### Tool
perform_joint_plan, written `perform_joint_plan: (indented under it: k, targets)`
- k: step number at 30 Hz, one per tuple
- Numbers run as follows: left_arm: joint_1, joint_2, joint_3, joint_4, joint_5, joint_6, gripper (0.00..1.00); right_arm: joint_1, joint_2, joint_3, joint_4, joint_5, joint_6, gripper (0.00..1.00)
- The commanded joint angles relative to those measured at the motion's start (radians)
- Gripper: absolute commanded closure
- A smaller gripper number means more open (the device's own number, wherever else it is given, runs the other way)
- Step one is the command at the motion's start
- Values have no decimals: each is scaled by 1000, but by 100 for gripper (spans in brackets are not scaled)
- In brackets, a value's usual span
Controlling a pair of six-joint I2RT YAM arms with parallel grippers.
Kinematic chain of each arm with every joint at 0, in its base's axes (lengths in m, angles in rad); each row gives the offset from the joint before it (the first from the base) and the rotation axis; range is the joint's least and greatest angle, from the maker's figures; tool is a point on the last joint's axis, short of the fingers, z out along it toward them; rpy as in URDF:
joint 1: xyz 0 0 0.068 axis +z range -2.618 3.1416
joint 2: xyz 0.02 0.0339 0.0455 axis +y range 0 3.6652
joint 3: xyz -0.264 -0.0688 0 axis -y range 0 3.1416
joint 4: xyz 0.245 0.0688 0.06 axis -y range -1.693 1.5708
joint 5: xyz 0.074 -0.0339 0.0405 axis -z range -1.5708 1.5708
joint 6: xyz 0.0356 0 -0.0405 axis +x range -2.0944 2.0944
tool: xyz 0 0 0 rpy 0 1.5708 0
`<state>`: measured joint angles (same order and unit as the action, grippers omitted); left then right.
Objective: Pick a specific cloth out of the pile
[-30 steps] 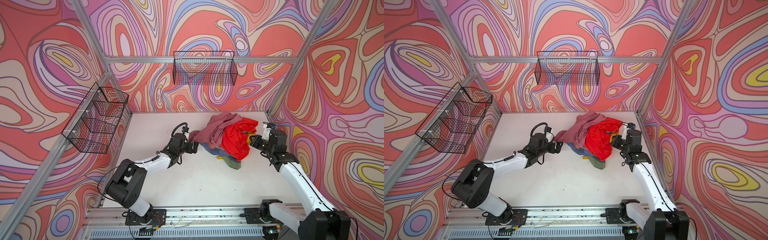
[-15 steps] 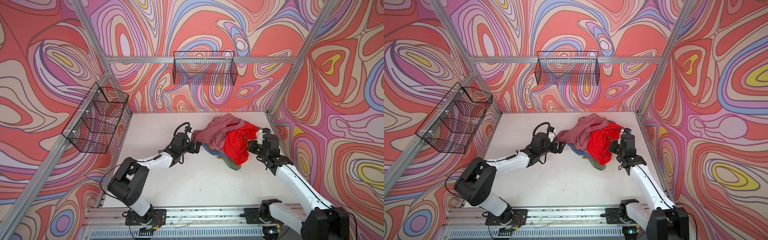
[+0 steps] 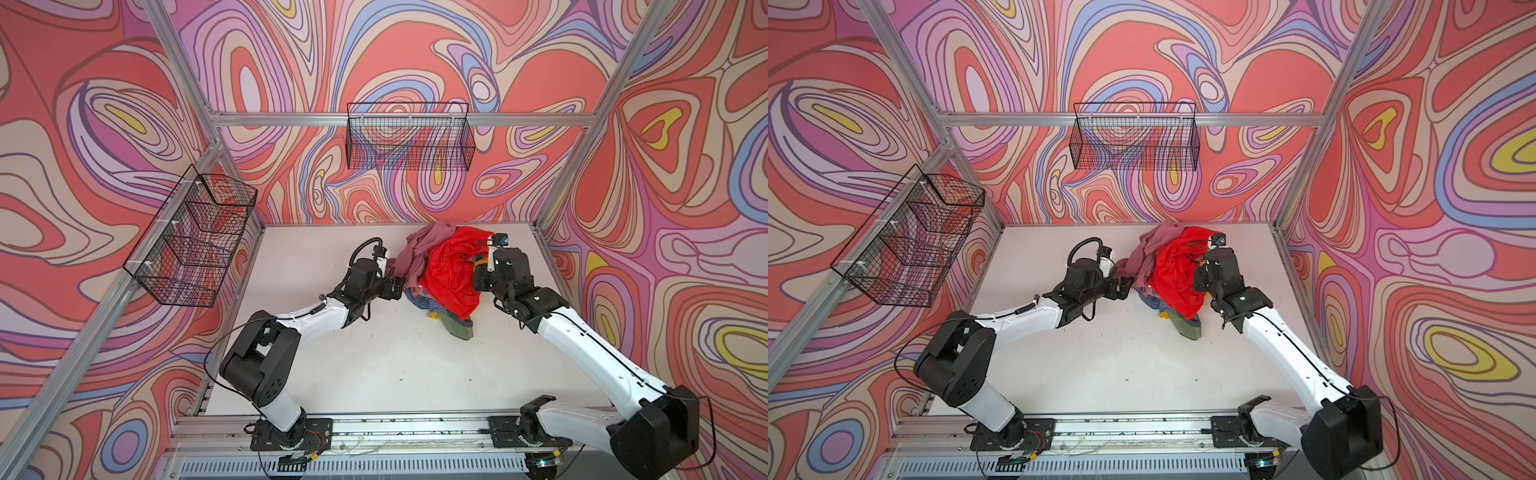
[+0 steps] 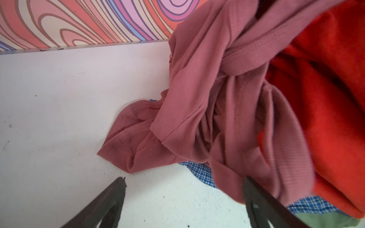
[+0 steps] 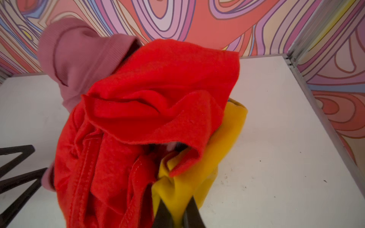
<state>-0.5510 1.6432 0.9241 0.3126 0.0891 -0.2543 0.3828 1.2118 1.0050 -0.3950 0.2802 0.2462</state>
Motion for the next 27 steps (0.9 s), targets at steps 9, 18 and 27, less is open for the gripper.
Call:
perform_joint_plan:
  k: [9, 18, 27]
  targets:
    - [-6, 56, 41, -13, 49, 21, 6, 47, 69, 73, -130, 378, -10, 100]
    - [-7, 67, 34, -9, 76, 5, 6, 47, 103, 82, -140, 264, -40, 100]
    - [-20, 6, -47, 34, 48, -43, 8, 77, 195, 71, -27, 11, -26, 100]
